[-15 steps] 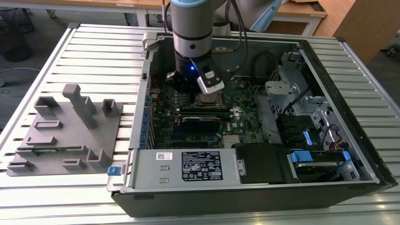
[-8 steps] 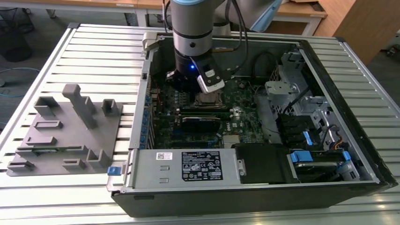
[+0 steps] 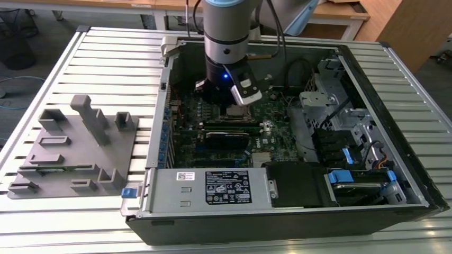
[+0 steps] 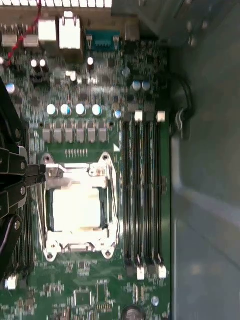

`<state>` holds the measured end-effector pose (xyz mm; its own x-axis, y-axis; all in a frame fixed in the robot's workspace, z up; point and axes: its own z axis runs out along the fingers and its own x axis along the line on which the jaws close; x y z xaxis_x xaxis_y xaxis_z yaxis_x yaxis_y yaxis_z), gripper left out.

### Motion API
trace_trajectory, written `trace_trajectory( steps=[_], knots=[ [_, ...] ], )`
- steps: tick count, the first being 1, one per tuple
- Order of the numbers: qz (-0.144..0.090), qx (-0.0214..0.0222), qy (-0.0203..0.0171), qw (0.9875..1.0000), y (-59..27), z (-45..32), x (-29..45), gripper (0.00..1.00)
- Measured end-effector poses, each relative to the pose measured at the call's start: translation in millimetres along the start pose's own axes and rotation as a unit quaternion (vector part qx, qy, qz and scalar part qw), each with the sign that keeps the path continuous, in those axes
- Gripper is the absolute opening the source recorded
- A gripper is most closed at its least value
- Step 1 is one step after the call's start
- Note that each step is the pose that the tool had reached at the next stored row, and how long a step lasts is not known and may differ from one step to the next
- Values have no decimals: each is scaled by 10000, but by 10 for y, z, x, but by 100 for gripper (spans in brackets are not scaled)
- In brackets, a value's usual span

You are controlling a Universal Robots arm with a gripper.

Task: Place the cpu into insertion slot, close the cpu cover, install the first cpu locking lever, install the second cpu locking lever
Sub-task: 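Install the second cpu locking lever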

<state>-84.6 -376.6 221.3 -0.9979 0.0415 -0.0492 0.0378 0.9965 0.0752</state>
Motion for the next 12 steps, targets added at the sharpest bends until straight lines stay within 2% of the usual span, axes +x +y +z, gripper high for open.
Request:
trace_trajectory(
  steps=[8,12],
  knots=[
    [18,1,-1,10000,9,24,-246,11],
    [22,1,-1,10000,19,33,-308,11]
  ],
)
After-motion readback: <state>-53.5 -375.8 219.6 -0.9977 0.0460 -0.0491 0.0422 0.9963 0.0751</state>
